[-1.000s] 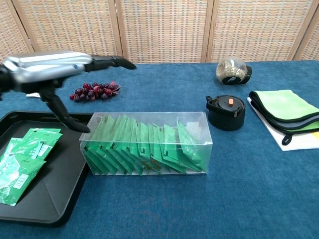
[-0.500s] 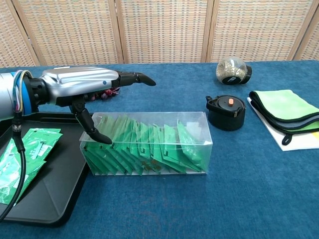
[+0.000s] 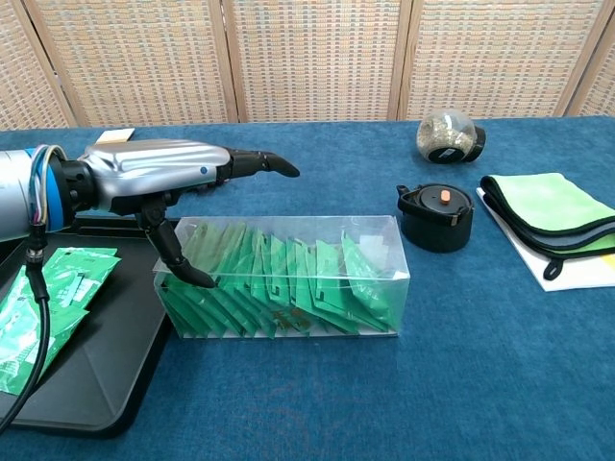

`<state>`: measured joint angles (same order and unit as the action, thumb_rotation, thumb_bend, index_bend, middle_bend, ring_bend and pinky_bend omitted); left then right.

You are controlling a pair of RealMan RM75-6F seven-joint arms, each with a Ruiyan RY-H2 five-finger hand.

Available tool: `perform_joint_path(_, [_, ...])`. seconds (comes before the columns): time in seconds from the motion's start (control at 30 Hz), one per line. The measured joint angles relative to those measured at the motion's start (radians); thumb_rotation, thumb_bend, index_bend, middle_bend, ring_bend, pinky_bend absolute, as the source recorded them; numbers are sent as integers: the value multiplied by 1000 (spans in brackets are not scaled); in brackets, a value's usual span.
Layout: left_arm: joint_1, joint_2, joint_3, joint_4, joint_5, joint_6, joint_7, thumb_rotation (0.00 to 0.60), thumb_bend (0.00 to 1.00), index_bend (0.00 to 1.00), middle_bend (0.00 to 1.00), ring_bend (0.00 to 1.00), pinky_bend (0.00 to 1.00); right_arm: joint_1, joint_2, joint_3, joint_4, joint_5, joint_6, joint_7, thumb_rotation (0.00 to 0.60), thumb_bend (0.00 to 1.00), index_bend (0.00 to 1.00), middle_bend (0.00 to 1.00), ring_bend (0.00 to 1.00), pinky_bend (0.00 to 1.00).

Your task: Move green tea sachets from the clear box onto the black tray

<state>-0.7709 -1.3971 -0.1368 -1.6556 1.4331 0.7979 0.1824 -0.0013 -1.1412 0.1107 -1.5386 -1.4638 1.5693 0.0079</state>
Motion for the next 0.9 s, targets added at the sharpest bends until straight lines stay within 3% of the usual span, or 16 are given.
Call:
perform_joint_path(0.1, [-8, -13, 3, 12, -14, -5, 7, 600, 102, 0, 0, 0, 0, 1, 0, 0, 0, 1, -2, -1, 600, 0, 0, 0, 0, 0])
perform_joint_path(0.23, [-15, -25, 6, 20, -20, -6, 6, 600, 312, 42, 0, 0, 0, 2, 1, -1, 0, 2, -5, 0, 600, 0, 0, 0, 0, 0])
perform_joint_path(0.33, [-19, -26, 7, 20, -18, -5, -8, 600, 431, 121, 0, 0, 0, 2, 1, -1, 0, 4, -9, 3, 600, 0, 0, 0, 0, 0])
perform_joint_path(0.43, [-23, -22, 9, 20, -10, 1, -23, 600, 500, 135, 0, 0, 0, 3, 2, -2, -1, 6, -12, 5, 600, 0, 0, 0, 0, 0])
perform_joint_path(0.73, [-30, -2, -2, 8, -11, 25, -54, 600, 508, 141, 0, 0, 0, 7, 4, -4, 0, 9, -22, 9, 600, 0, 0, 0, 0, 0])
perform_joint_path(0.9, [-38, 16, -36, 3, -30, 39, -96, 600, 508, 144, 0, 0, 0, 8, 4, -4, 0, 12, -25, 9, 600, 0, 0, 0, 0, 0])
